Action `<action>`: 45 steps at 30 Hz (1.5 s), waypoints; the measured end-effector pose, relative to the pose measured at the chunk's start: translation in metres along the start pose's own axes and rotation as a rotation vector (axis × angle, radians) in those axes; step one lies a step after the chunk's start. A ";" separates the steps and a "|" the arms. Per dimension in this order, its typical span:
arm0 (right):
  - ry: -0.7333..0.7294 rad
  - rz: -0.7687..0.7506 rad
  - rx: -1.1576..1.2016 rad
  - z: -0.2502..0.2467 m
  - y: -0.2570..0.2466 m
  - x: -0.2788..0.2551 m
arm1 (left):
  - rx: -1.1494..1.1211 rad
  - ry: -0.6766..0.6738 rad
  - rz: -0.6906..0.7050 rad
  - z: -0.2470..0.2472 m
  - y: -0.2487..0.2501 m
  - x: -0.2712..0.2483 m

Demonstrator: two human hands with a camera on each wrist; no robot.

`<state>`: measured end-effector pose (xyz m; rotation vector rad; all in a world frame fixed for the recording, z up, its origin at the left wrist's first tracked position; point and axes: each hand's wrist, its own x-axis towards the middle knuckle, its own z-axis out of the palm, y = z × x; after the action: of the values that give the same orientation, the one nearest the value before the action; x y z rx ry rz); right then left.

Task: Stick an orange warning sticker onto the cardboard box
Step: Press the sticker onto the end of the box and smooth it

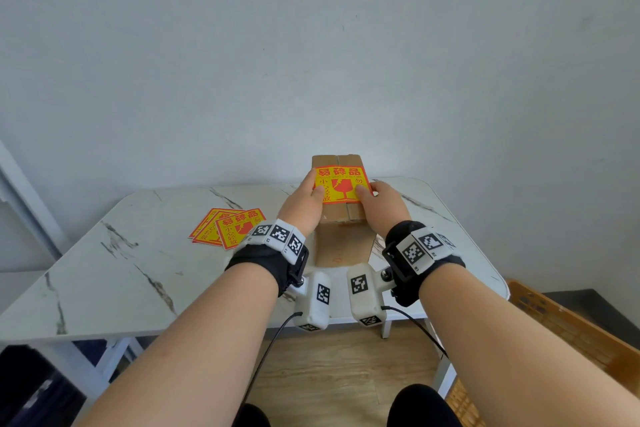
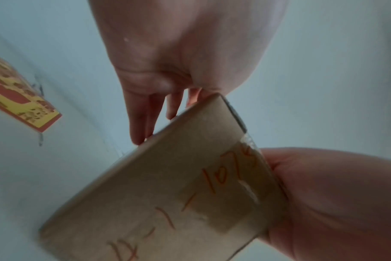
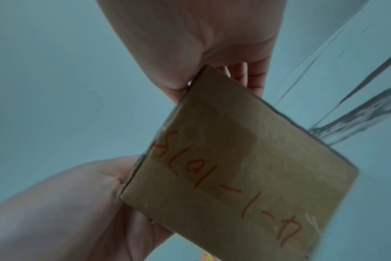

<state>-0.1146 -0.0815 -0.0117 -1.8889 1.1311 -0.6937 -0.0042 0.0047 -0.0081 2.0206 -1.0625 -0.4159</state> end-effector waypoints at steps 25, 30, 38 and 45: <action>0.044 -0.045 0.215 0.009 0.015 -0.012 | 0.177 0.235 0.320 -0.017 -0.006 0.009; 0.078 -0.061 0.202 0.004 0.017 -0.009 | 0.320 0.230 0.366 -0.024 -0.001 0.010; 0.027 -0.072 0.115 0.008 0.013 -0.009 | 0.503 0.251 0.435 -0.020 0.007 0.015; 0.007 -0.084 0.096 0.003 0.017 -0.008 | 0.420 0.226 0.404 -0.029 0.007 0.022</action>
<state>-0.1230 -0.0777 -0.0282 -1.8617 1.0100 -0.7880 0.0225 -0.0008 0.0168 2.0686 -1.4576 0.2621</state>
